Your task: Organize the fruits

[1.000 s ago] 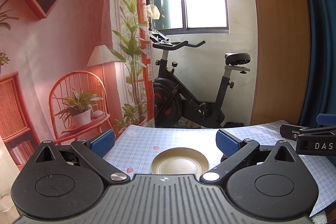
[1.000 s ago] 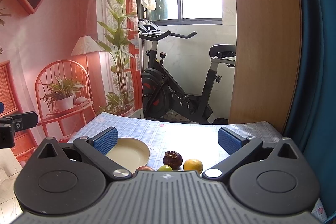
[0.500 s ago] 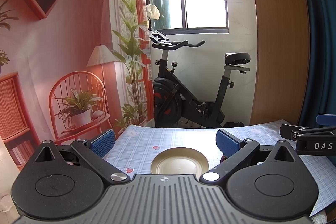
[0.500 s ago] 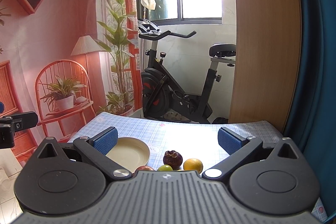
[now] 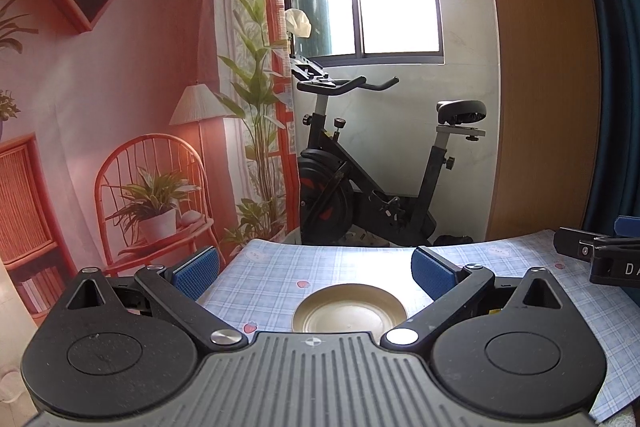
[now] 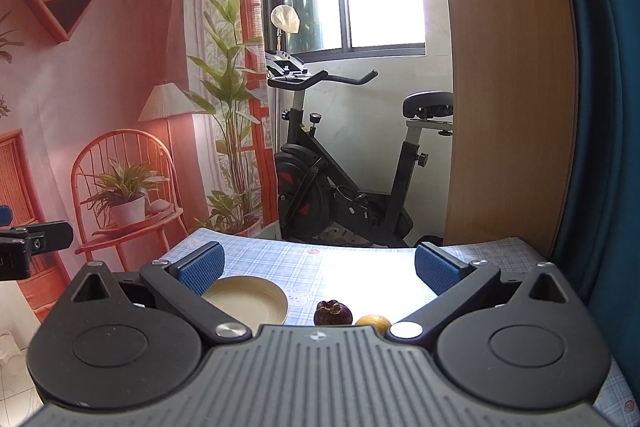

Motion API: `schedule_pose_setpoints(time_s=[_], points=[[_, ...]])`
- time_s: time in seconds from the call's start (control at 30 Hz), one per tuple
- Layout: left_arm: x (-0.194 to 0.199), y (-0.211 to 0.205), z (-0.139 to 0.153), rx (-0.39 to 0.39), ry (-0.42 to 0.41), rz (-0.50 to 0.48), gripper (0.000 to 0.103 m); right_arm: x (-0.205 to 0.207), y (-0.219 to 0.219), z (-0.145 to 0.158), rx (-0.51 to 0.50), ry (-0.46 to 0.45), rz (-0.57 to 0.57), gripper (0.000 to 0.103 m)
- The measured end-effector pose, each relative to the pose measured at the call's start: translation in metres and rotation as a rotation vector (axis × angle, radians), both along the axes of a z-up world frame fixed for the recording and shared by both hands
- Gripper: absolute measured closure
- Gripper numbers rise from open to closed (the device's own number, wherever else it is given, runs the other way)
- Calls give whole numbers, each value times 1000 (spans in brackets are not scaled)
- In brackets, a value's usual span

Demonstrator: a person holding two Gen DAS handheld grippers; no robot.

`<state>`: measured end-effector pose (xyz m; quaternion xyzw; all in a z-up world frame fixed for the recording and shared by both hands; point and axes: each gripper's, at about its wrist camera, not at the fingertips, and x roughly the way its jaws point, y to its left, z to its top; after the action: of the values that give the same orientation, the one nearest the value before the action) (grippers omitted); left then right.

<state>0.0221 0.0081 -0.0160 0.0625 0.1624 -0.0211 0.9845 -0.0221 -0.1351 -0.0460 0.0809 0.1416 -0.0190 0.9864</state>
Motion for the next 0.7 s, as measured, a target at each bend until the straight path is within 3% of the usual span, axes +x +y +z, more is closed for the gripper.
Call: schedule_pose_setpoints(time_s=[0.27,0.37,0.6,0.7], points=[[38,8,-27,-36,27,-1,1,41,-38,-52,134,2,-57,0],[51,6,-38,-5,38,5,1,52,-46,-68,187,-19,-39,0],[86,10,-67,-24,145,-35,15,70,-39,-93,136,-44,20,0],[95,11,-79,-10,159,-24,22,79,-30,-101,97,13,66,0]])
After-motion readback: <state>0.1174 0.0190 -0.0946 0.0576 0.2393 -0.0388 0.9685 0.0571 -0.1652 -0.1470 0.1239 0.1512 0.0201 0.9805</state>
